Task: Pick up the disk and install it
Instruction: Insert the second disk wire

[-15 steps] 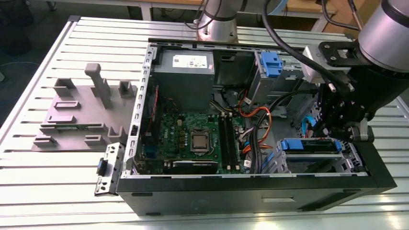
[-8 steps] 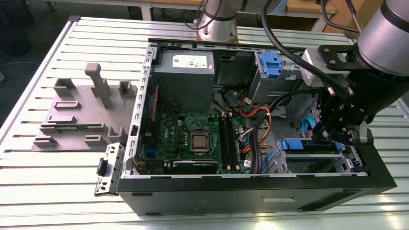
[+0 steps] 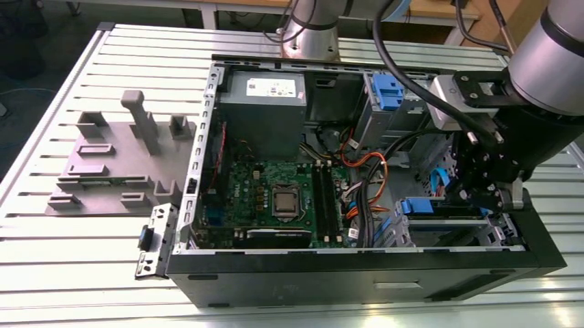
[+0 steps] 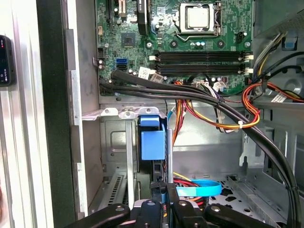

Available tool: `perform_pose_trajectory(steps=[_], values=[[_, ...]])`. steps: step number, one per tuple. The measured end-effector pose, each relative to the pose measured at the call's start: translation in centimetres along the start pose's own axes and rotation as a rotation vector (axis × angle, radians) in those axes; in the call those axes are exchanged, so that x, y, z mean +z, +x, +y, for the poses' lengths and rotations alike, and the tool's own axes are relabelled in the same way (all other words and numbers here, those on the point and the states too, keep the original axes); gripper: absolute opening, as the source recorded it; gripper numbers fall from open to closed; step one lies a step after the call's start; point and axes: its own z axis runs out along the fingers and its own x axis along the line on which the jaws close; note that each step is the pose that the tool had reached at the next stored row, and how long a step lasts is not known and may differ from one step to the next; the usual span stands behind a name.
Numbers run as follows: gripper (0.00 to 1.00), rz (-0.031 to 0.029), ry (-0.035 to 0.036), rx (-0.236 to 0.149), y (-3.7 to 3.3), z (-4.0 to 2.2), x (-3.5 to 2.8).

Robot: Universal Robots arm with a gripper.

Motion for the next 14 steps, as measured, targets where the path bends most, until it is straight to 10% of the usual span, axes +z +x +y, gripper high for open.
perform_pose_trajectory(steps=[14], values=[[0.16,-0.0006,-0.0002,-0.006,0.01,0.03,0.35]])
